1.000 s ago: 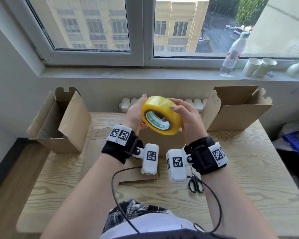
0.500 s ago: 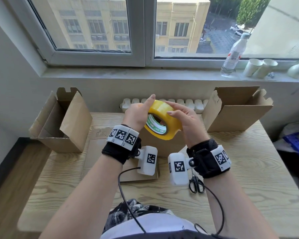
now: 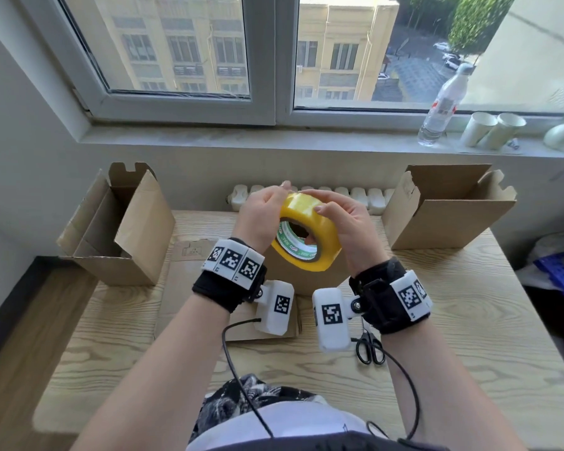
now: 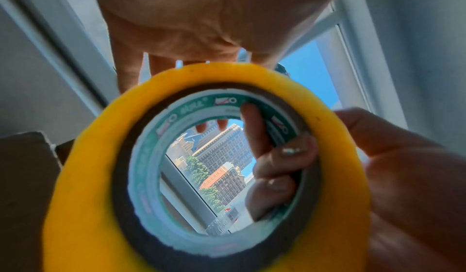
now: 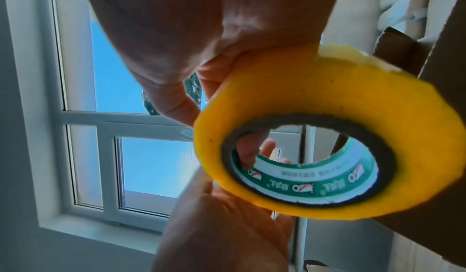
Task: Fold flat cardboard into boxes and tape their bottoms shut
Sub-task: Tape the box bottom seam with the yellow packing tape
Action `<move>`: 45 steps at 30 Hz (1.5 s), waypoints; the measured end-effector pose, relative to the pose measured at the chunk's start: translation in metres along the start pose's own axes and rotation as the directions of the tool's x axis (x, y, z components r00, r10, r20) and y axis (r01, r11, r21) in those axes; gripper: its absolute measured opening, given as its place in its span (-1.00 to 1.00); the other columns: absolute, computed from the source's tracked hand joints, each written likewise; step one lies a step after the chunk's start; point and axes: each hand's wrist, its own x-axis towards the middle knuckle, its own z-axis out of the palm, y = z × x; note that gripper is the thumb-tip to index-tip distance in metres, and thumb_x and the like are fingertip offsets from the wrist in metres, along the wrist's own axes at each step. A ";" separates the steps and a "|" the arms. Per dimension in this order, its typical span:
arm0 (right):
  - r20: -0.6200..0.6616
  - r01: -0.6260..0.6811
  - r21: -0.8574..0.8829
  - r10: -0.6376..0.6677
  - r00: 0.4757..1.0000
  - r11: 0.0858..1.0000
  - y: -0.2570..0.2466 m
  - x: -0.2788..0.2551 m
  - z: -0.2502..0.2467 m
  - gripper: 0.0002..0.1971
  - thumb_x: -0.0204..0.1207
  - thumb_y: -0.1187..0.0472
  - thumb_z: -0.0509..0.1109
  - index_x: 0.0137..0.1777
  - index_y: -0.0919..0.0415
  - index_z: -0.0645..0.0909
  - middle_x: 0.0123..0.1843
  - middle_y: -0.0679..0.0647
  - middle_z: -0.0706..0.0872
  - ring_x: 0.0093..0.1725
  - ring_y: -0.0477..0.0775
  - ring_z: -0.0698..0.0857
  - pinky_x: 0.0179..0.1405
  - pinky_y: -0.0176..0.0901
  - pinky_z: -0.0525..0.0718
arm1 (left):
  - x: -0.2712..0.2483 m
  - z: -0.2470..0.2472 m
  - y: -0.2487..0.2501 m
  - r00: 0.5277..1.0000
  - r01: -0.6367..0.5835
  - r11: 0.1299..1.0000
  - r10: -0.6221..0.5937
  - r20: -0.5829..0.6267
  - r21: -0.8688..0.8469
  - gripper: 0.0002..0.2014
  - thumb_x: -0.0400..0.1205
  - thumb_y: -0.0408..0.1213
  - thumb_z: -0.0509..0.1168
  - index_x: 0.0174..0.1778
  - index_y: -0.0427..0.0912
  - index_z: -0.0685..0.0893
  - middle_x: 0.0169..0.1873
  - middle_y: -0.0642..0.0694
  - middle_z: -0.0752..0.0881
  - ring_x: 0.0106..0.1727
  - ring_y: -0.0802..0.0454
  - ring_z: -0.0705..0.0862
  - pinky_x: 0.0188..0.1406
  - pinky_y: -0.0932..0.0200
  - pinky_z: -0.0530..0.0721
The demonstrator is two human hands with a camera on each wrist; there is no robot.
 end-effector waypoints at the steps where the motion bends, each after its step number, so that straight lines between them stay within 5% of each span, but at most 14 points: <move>1: 0.003 0.005 -0.008 -0.005 1.000 1.000 -0.001 0.000 0.000 -0.77 0.47 0.33 0.30 0.03 0.20 0.76 -0.16 0.06 0.78 -0.28 0.02 0.77 -0.39 -0.10 0.77 | -0.003 0.001 0.002 0.998 -0.057 0.998 0.057 0.024 -0.002 -0.60 0.67 0.11 0.21 -0.30 -0.05 0.75 -0.44 -0.01 0.64 -0.31 0.00 0.59 -0.19 -0.04 0.54; 4: 0.029 0.027 -0.065 -0.026 0.999 0.997 -0.002 -0.001 0.001 -0.72 0.57 0.46 0.26 0.02 0.17 0.76 -0.24 0.04 0.79 -0.30 -0.03 0.76 -0.35 -0.20 0.74 | -0.007 0.004 0.007 0.990 -0.133 0.976 0.124 0.060 0.174 -0.54 0.54 0.33 0.20 -0.37 0.02 0.68 -0.49 0.08 0.62 -0.38 0.08 0.58 -0.27 0.07 0.54; 7: 0.060 0.006 -0.059 -0.002 0.998 0.998 -0.002 -0.001 -0.002 -0.65 0.58 0.47 0.21 0.03 0.09 0.75 -0.23 -0.01 0.82 -0.26 -0.03 0.77 -0.27 -0.20 0.75 | -0.005 0.003 0.011 0.993 -0.115 0.965 0.107 0.046 0.238 -0.51 0.63 0.24 0.23 -0.44 -0.07 0.57 -0.53 0.05 0.55 -0.41 0.06 0.53 -0.30 0.09 0.50; 12: 0.103 -0.077 0.031 0.074 0.992 0.997 -0.003 -0.003 -0.004 -0.60 0.35 0.32 0.20 0.10 0.16 0.77 -0.08 0.13 0.82 -0.12 0.09 0.77 -0.06 -0.03 0.75 | -0.002 0.006 0.011 0.999 -0.042 0.985 0.046 -0.023 0.166 -0.41 0.71 0.16 0.18 -0.40 -0.31 0.62 -0.51 -0.05 0.56 -0.40 0.01 0.52 -0.25 -0.03 0.51; 15: 0.082 -0.069 0.025 0.067 0.994 0.997 -0.006 -0.003 -0.005 -0.62 0.35 0.28 0.26 0.11 0.19 0.77 0.03 0.14 0.81 -0.03 0.14 0.76 0.00 0.03 0.73 | 0.000 0.006 0.011 0.997 0.070 0.998 -0.070 -0.020 -0.004 -0.38 0.73 0.09 0.19 -0.66 -0.07 0.62 -0.59 0.05 0.56 -0.42 0.02 0.54 -0.23 0.07 0.52; 18: 0.069 -0.056 -0.012 0.057 0.996 0.998 -0.007 -0.002 -0.005 -0.67 0.36 0.25 0.29 0.07 0.19 0.77 0.03 0.13 0.79 -0.06 0.15 0.76 -0.16 -0.02 0.75 | 0.002 0.007 0.008 0.995 0.105 0.994 -0.105 0.005 -0.031 -0.48 0.74 0.10 0.15 -0.53 0.02 0.61 -0.39 -0.11 0.62 -0.26 -0.08 0.59 -0.05 -0.05 0.57; 24: -0.005 -0.045 -0.100 0.045 0.999 0.994 -0.006 0.002 -0.003 -0.89 0.42 0.30 0.33 -0.12 0.20 0.69 -0.22 0.05 0.72 -0.35 0.01 0.72 -0.46 -0.10 0.68 | -0.006 0.011 0.007 0.999 0.032 0.995 -0.034 0.019 0.099 -0.36 0.50 0.32 0.17 -0.38 -0.32 0.56 -0.43 -0.17 0.54 -0.35 -0.06 0.52 -0.23 -0.07 0.51; 27: -0.022 -0.031 -0.155 0.027 0.999 0.987 -0.003 0.002 -0.002 -0.84 0.55 0.43 0.29 -0.16 0.21 0.63 -0.41 -0.01 0.69 -0.49 0.02 0.69 -0.60 -0.07 0.68 | -0.009 0.014 0.006 0.999 -0.006 0.988 -0.001 0.041 0.155 -0.32 0.50 0.30 0.15 -0.29 -0.42 0.55 -0.41 -0.18 0.54 -0.35 -0.06 0.53 -0.26 -0.12 0.54; 30: -0.027 -0.014 -0.206 0.009 1.000 0.978 -0.001 0.002 -0.003 -0.83 0.58 0.45 0.28 -0.16 0.22 0.63 -0.40 0.06 0.67 -0.50 0.02 0.68 -0.61 -0.10 0.67 | -0.011 0.015 0.006 0.999 -0.003 0.988 -0.004 0.043 0.155 -0.32 0.53 0.26 0.13 -0.25 -0.45 0.56 -0.40 -0.18 0.56 -0.33 -0.08 0.54 -0.21 -0.24 0.59; 34: -0.017 -0.051 -0.126 0.049 0.999 0.991 -0.004 0.001 -0.005 -0.88 0.47 0.34 0.31 -0.12 0.26 0.69 -0.24 0.13 0.70 -0.37 0.05 0.70 -0.45 -0.07 0.70 | -0.011 0.012 0.008 1.000 0.013 0.988 -0.017 0.025 0.155 -0.50 0.63 0.19 0.17 -0.43 -0.16 0.49 -0.45 -0.13 0.54 -0.36 -0.06 0.52 -0.26 -0.08 0.49; 37: 0.035 -0.114 0.001 0.114 0.993 0.994 -0.007 -0.002 -0.008 -0.71 0.32 0.28 0.28 -0.02 0.29 0.75 -0.16 0.25 0.72 -0.29 0.18 0.72 -0.44 -0.05 0.73 | -0.009 0.010 0.012 0.995 0.100 0.992 -0.101 0.008 0.083 -0.47 0.49 0.27 0.18 -0.36 -0.19 0.59 -0.42 -0.17 0.59 -0.33 -0.09 0.56 -0.14 -0.24 0.60; 40: 0.062 -0.103 -0.035 0.105 0.993 0.994 -0.009 -0.004 -0.006 -0.77 0.39 0.30 0.36 0.01 0.25 0.75 -0.23 0.18 0.76 -0.30 0.21 0.70 -0.48 -0.12 0.71 | -0.007 0.010 0.012 0.990 0.139 0.988 -0.140 0.007 0.061 -0.45 0.42 0.30 0.19 -0.39 -0.20 0.62 -0.41 -0.17 0.63 -0.30 -0.13 0.61 0.01 -0.29 0.66; 43: 0.035 -0.087 -0.105 0.091 0.995 0.991 -0.006 -0.003 -0.004 -0.90 0.51 0.38 0.42 0.00 0.27 0.69 -0.31 0.11 0.75 -0.42 0.09 0.70 -0.56 -0.18 0.67 | -0.010 0.012 0.012 0.990 0.135 0.987 -0.137 0.020 0.083 -0.48 0.45 0.27 0.16 -0.41 -0.18 0.58 -0.42 -0.18 0.61 -0.32 -0.12 0.59 -0.03 -0.29 0.66; 45: 0.041 -0.096 -0.088 0.100 0.994 0.991 -0.006 -0.003 -0.004 -0.85 0.42 0.34 0.43 -0.02 0.27 0.70 -0.32 0.12 0.74 -0.43 0.07 0.70 -0.56 -0.17 0.67 | -0.011 0.012 0.010 0.990 0.138 0.988 -0.140 0.024 0.076 -0.48 0.45 0.26 0.17 -0.37 -0.20 0.59 -0.42 -0.20 0.60 -0.33 -0.12 0.57 -0.12 -0.24 0.62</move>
